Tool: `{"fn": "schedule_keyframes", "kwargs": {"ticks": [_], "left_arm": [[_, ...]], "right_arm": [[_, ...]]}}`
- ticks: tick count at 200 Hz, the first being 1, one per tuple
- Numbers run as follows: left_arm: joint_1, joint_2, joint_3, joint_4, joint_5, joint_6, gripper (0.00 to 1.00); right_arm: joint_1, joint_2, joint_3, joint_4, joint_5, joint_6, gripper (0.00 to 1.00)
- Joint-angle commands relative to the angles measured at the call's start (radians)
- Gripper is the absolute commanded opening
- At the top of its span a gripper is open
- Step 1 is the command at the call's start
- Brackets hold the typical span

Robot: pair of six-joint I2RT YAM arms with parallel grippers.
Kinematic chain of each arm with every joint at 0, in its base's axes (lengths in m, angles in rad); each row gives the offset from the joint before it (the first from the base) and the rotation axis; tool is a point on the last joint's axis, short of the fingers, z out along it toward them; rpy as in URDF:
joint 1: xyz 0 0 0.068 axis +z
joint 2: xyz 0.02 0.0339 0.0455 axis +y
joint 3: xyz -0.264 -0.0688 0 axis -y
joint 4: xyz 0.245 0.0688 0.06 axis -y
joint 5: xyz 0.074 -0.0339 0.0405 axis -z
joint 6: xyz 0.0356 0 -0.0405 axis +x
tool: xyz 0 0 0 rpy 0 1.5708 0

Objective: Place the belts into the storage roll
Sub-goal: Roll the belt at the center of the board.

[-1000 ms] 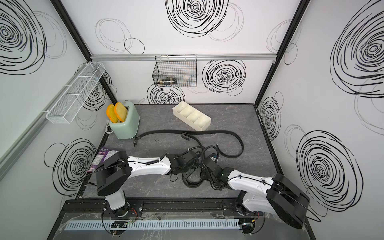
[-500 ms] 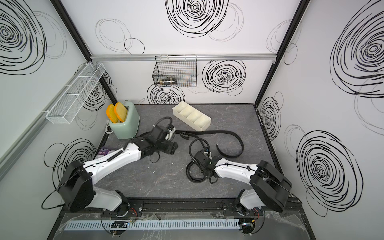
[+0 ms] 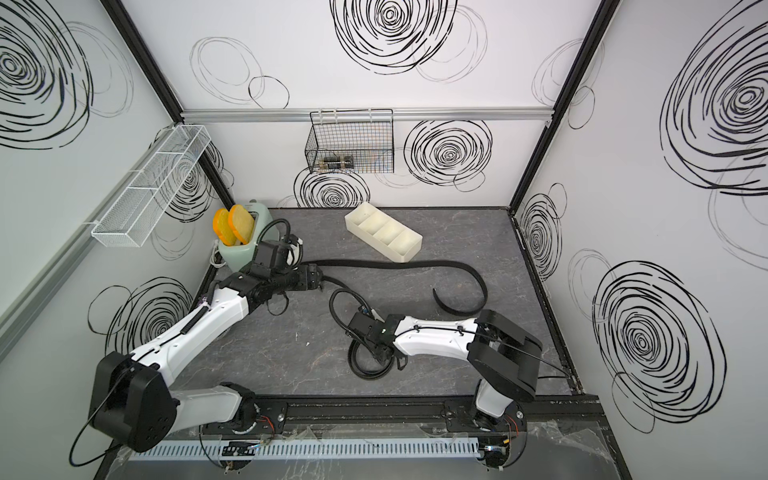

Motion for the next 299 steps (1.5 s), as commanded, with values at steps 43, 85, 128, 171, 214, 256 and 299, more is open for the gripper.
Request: {"fn": "schedule_keyframes", "kwargs": {"ticks": [43,85,128,171,214,256,299], "left_arm": [[-0.094,0.211,0.1,-0.007,0.005,0.129,0.87],[-0.132,0.343,0.167,-0.04,-0.062,0.199,0.88],[-0.15,0.429,0.178,-0.042,-0.083,0.212,0.86],[-0.138,0.523,0.22,-0.063,-0.078,0.188,0.72],[-0.181,0.497,0.192,-0.076,-0.034,0.168,0.28],[-0.252,0.406,0.119,-0.063,0.015,0.064,0.21],[-0.307,0.312,0.033,-0.012,0.039,-0.08,0.18]], "right_arm": [[-0.247,-0.002,0.029,-0.066,0.062,-0.188,0.0],[-0.298,0.05,0.051,-0.061,0.044,-0.224,0.0],[-0.352,0.071,0.066,-0.053,0.01,-0.229,0.0],[-0.391,0.085,0.074,-0.036,-0.026,-0.183,0.0],[-0.443,0.143,0.127,-0.058,-0.021,-0.049,0.0],[-0.442,0.238,0.231,-0.045,0.009,0.122,0.0],[-0.442,0.284,0.317,0.013,-0.021,0.24,0.0]]}}
